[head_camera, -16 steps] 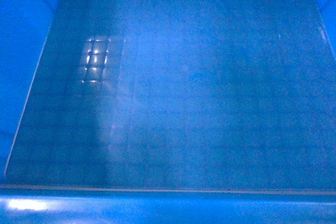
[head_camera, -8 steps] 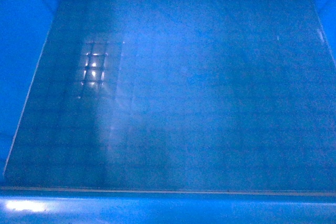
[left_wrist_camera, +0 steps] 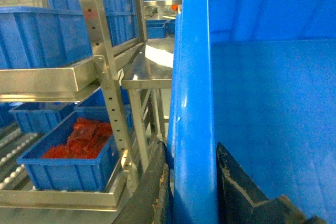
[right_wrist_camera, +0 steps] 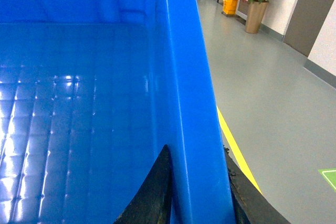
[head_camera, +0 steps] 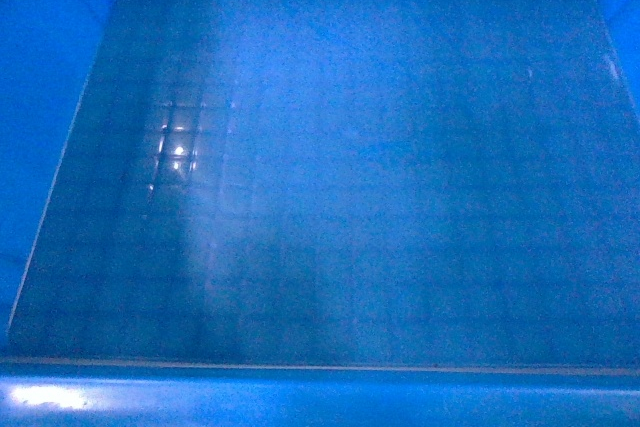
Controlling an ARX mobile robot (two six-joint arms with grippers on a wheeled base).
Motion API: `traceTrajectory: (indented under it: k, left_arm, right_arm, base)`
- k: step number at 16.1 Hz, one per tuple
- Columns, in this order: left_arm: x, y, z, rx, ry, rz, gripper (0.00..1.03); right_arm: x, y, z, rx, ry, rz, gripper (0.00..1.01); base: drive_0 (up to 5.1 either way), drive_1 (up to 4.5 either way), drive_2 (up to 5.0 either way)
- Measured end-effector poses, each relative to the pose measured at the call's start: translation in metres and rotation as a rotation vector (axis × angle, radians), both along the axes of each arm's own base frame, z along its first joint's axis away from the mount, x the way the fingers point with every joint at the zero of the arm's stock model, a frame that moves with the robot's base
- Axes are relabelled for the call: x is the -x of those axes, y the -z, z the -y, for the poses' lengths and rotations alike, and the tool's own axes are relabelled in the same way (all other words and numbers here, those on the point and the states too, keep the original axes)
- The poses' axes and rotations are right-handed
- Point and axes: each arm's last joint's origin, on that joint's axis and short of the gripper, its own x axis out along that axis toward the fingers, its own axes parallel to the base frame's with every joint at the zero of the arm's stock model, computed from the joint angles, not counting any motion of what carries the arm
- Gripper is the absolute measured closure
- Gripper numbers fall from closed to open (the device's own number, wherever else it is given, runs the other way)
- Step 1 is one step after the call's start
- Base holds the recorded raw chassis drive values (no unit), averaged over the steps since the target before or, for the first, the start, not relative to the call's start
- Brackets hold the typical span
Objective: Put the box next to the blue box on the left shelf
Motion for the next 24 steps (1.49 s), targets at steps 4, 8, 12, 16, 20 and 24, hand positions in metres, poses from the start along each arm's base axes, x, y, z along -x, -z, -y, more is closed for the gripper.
traceTrajectory:
  k: [4, 8, 12, 16, 20, 24]
  left_arm:
    - [-0.0003, -0.0001, 0.0002, 0.001, 0.003, 0.003, 0.87]
    - [-0.0003, 0.0001, 0.0002, 0.000, 0.001, 0.001, 0.87]
    - [-0.0003, 0.0001, 0.0002, 0.000, 0.001, 0.000, 0.87]
    - [-0.0004, 0.0005, 0.0002, -0.002, 0.001, -0.003, 0.87]
    - [-0.0003, 0.0002, 0.0002, -0.001, 0.001, 0.000, 0.87]
    - [-0.0003, 0.0001, 0.0002, -0.002, 0.000, 0.001, 0.87]
  right_arm:
    - [-0.0001, 0.0002, -0.0001, 0.000, 0.000, 0.000, 0.85]
    - [-0.0001, 0.0004, 0.0000, 0.002, 0.000, -0.002, 0.85]
    - [-0.0001, 0.0004, 0.0000, 0.001, 0.000, -0.002, 0.85]
    - [-0.0001, 0.0006, 0.0000, 0.002, 0.000, -0.004, 0.85]
    - [-0.0001, 0.0004, -0.0001, 0.001, -0.001, -0.002, 0.85]
    - [-0.0001, 0.0005, 0.0000, 0.002, 0.000, -0.003, 0.85]
  base:
    - [0.0, 4.31, -4.2]
    - [-1.1, 3.89, -2.5]
    - [-4.7, 2.64, 2.6]
    - [-4.7, 2.64, 2.6]
    - [-4.7, 2.64, 2.6]
    - [-4.9, 2.43, 2.4]
